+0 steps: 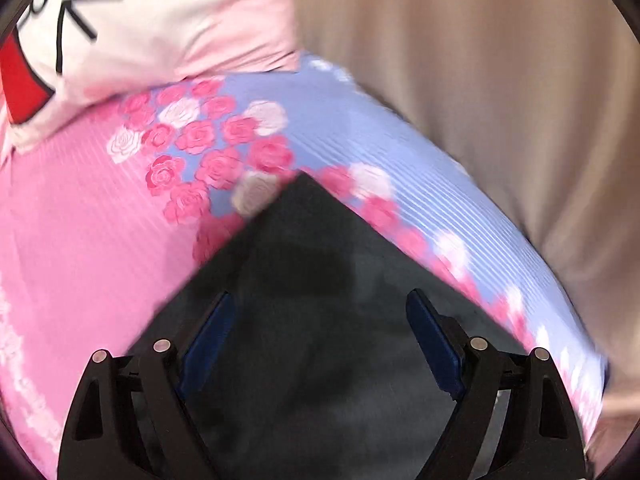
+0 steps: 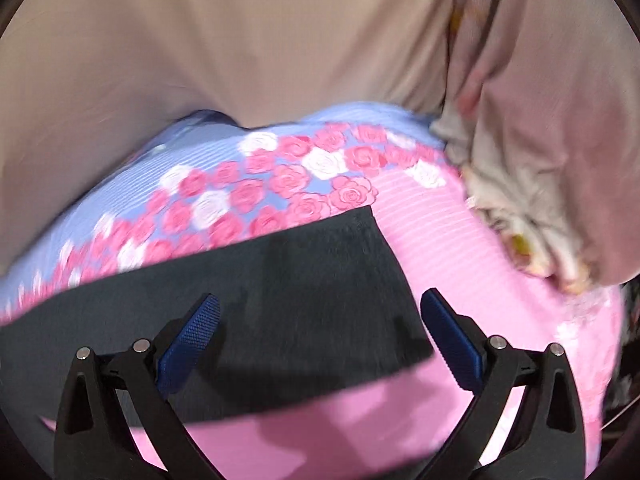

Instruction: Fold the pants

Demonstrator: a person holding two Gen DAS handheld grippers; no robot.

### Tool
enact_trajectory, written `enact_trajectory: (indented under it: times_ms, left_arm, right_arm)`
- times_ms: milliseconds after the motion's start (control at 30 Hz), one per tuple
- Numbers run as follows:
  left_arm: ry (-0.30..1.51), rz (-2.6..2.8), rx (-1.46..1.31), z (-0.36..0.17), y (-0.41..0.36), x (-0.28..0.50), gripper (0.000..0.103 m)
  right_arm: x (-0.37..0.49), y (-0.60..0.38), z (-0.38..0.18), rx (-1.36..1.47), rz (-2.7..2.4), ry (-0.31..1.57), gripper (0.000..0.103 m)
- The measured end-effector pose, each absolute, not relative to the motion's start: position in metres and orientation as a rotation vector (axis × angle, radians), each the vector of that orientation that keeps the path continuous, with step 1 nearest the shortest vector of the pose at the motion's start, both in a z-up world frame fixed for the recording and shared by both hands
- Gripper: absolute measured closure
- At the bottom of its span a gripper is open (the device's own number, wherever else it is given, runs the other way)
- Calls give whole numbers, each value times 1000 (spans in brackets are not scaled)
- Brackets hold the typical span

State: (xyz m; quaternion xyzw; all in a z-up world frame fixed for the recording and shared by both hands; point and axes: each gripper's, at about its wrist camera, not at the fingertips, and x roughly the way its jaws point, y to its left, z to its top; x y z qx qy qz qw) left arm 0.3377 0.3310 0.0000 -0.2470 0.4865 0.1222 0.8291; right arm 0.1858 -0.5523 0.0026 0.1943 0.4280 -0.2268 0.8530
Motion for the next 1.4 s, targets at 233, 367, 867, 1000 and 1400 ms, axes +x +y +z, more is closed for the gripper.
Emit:
enact_trajectory:
  times_ms: [233, 367, 867, 1000, 1400]
  left_arm:
    - [1047, 337, -425, -8, 331, 367, 18]
    - [1053, 354, -384, -5, 330, 374, 38]
    - [941, 208, -457, 68, 333, 319, 95]
    - [878, 133, -465, 109, 337, 270, 95]
    - [856, 74, -480, 87, 372, 99, 95]
  right_arm:
    - [201, -569, -9, 586, -468, 871, 5]
    - [201, -567, -10, 622, -426, 870, 5]
    - [204, -541, 13, 385, -390, 859, 96]
    - [158, -531, 42, 373, -342, 777, 96]
    - [-17, -505, 25, 394, -250, 710, 96]
